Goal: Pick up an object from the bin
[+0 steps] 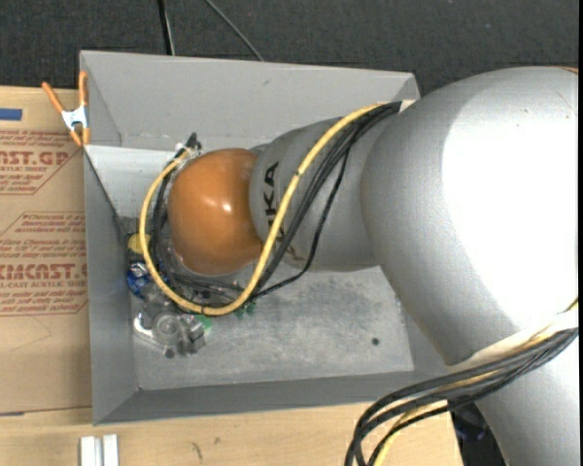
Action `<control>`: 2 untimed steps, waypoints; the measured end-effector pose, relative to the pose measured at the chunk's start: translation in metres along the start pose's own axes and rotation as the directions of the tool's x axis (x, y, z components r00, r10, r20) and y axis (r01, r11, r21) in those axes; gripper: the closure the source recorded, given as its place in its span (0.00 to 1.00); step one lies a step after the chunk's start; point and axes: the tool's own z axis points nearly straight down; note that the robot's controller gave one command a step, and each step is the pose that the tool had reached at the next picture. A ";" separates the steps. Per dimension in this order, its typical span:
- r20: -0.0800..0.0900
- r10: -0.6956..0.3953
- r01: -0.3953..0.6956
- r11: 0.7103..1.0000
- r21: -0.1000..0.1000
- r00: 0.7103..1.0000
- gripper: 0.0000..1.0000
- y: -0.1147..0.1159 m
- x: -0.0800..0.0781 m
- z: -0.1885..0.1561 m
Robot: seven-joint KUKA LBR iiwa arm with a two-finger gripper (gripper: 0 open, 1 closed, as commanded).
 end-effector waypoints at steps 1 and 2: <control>0.008 -0.023 0.023 1.000 0.003 1.000 1.00 0.003 0.017 -0.116; 0.008 -0.035 0.035 0.999 0.003 0.999 1.00 -0.002 0.014 -0.172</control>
Offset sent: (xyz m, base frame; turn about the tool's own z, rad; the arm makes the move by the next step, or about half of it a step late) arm -0.0166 -0.0089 0.1114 -0.0229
